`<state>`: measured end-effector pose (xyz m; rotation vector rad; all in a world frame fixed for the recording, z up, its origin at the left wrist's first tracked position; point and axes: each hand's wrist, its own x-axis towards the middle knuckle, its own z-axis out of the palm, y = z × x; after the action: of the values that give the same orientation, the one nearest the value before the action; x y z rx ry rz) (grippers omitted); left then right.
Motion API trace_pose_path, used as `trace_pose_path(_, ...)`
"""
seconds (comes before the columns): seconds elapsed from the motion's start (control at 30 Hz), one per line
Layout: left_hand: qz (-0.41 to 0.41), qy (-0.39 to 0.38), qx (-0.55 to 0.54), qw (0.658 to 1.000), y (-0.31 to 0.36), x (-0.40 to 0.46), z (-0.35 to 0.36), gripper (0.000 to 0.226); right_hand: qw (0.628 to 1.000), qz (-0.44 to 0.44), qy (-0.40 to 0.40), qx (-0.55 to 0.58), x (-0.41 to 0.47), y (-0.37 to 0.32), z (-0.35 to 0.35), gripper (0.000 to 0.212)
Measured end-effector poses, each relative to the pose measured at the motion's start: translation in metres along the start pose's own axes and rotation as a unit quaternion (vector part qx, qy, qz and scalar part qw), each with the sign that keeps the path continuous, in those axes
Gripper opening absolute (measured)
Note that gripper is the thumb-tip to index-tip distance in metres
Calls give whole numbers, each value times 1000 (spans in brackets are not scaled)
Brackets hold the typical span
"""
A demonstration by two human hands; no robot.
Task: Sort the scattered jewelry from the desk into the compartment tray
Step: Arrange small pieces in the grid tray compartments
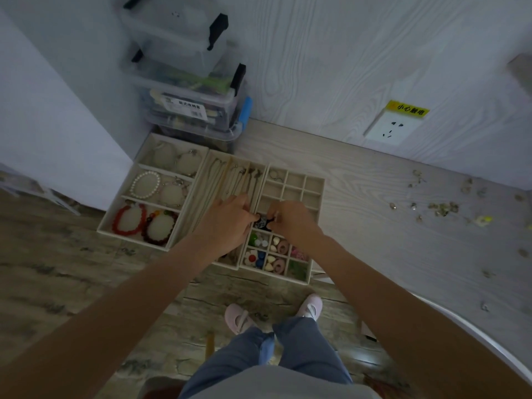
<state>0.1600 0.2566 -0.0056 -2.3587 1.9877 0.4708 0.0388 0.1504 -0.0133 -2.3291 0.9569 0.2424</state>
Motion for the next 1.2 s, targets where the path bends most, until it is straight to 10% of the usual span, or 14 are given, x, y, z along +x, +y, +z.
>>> trace_pose_path(0.3,10,-3,33,999,2,-2,2,38,997,-33,-27,-65,-12,0,1,30)
trace_pose_path(0.43,13,-9,12,1000,0,-2,1,39,997,5,22,79,-12,3,-3,28)
trace_pose_path(0.57,-10,3,-102,995,-1,0,-1,38,848,159,8,506,-9,4,-17,26)
trace_pose_path(0.7,-38,47,-241,969,7,5,-8,33,745,166,-25,646,-16,8,-28,27)
trace_pose_path(1.2,-59,109,-363,924,22,22,-14,4,727,124,-60,673,-29,13,-35,23)
